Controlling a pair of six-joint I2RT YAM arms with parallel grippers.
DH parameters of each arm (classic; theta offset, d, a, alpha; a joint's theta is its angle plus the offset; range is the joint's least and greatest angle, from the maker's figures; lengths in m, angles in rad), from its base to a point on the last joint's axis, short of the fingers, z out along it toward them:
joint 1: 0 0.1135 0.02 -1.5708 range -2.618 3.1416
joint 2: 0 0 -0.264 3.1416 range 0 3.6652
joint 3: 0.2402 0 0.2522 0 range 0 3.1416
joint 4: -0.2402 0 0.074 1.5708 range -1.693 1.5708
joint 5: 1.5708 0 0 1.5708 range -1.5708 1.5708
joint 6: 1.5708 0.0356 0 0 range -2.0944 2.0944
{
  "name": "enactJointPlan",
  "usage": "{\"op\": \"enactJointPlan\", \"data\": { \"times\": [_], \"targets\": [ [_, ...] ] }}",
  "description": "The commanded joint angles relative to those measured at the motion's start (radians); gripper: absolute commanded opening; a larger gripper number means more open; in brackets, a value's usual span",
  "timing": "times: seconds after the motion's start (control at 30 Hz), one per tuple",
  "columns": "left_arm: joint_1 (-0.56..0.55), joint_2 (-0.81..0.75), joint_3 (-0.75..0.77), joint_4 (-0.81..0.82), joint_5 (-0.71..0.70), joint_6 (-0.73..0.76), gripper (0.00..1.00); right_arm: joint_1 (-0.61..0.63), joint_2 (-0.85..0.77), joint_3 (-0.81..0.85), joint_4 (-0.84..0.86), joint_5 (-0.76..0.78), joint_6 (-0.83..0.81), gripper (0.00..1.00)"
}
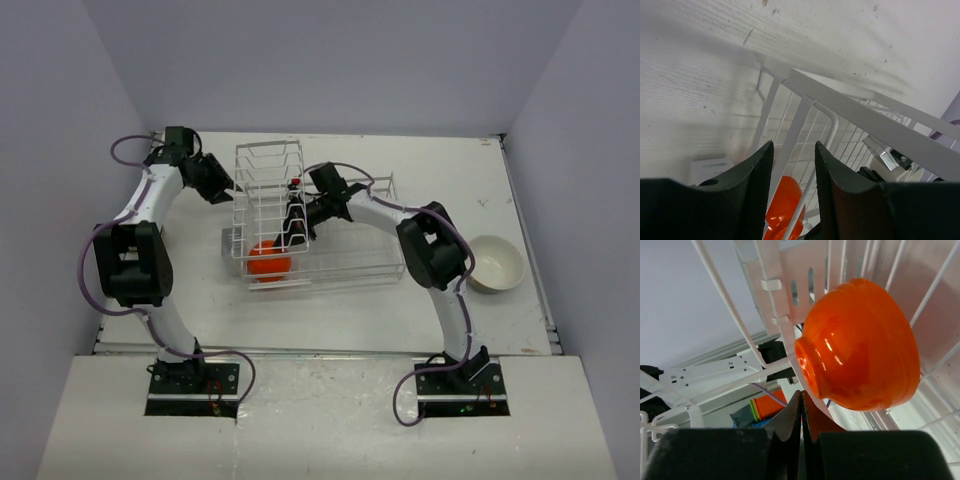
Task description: Unload the bowls from the dish rack
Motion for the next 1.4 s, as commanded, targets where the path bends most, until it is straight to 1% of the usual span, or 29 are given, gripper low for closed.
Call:
{"op": "enactJointPlan", "data": {
  "times": [0.0, 0.07, 0.1, 0.13, 0.27, 0.37, 0.4, 0.47, 0.57, 0.6, 0.63, 0.73, 0.8, 0.83, 0.9, 0.93, 1.03, 1.27, 1.37],
  "targets": [
    [-0.005, 0.000, 0.060, -0.023, 0.012, 0.004, 0.39, 0.029, -0.065, -0.049, 0.106, 0.019, 0.041, 0.00],
    [-0.005, 0.003, 0.067, -0.024, 0.012, 0.001, 0.30, 0.031, -0.077, -0.069, 0.108, 0.050, 0.041, 0.00],
    [-0.002, 0.005, 0.067, -0.018, 0.015, -0.002, 0.27, 0.034, -0.082, -0.075, 0.108, 0.056, 0.041, 0.00],
    [-0.002, 0.006, 0.067, -0.017, 0.017, -0.003, 0.26, 0.034, -0.083, -0.080, 0.109, 0.055, 0.040, 0.00],
    [0.003, 0.005, 0.063, -0.018, 0.011, -0.008, 0.26, 0.043, -0.083, -0.091, 0.100, 0.084, 0.032, 0.00],
    [0.005, -0.001, 0.061, -0.023, 0.003, -0.005, 0.18, 0.049, -0.088, -0.088, 0.085, 0.122, 0.028, 0.00],
    [0.006, -0.004, 0.057, -0.024, 0.003, -0.005, 0.13, 0.049, -0.092, -0.088, 0.062, 0.137, 0.017, 0.00],
    [0.008, -0.010, 0.052, -0.024, 0.001, -0.005, 0.10, 0.051, -0.103, -0.085, 0.031, 0.177, 0.002, 0.00],
    [0.011, -0.018, 0.046, -0.024, -0.002, -0.005, 0.05, 0.051, -0.129, -0.074, -0.073, 0.308, -0.038, 0.00],
    [0.012, -0.020, 0.044, -0.024, -0.002, -0.005, 0.04, 0.049, -0.135, -0.069, -0.128, 0.344, -0.058, 0.00],
    [0.014, -0.020, 0.043, -0.023, -0.002, -0.006, 0.04, 0.049, -0.143, -0.068, -0.147, 0.409, -0.069, 0.00],
    [0.014, -0.020, 0.041, -0.020, 0.003, -0.009, 0.04, 0.049, -0.174, -0.071, -0.226, 0.519, -0.097, 0.00],
    [0.012, -0.020, 0.041, -0.016, 0.004, -0.011, 0.04, 0.049, -0.187, -0.077, -0.243, 0.546, -0.098, 0.00],
    [0.014, -0.020, 0.041, -0.016, 0.006, -0.011, 0.04, 0.048, -0.192, -0.079, -0.256, 0.582, -0.098, 0.00],
    [0.014, -0.020, 0.040, -0.015, 0.007, -0.011, 0.04, 0.046, -0.198, -0.082, -0.266, 0.595, -0.103, 0.00],
    [0.015, -0.020, 0.040, -0.015, 0.009, -0.009, 0.04, 0.042, -0.198, -0.076, -0.282, 0.630, -0.103, 0.00],
    [0.014, -0.020, 0.034, -0.015, 0.012, -0.008, 0.04, 0.025, -0.186, -0.050, -0.329, 0.653, -0.107, 0.00],
    [0.020, -0.020, 0.021, -0.007, 0.024, -0.008, 0.04, -0.018, -0.169, -0.003, -0.464, 0.821, -0.118, 0.00],
    [0.020, -0.017, 0.020, -0.004, 0.027, -0.008, 0.04, -0.050, -0.166, -0.003, -0.484, 0.834, -0.129, 0.00]
  ]
}}
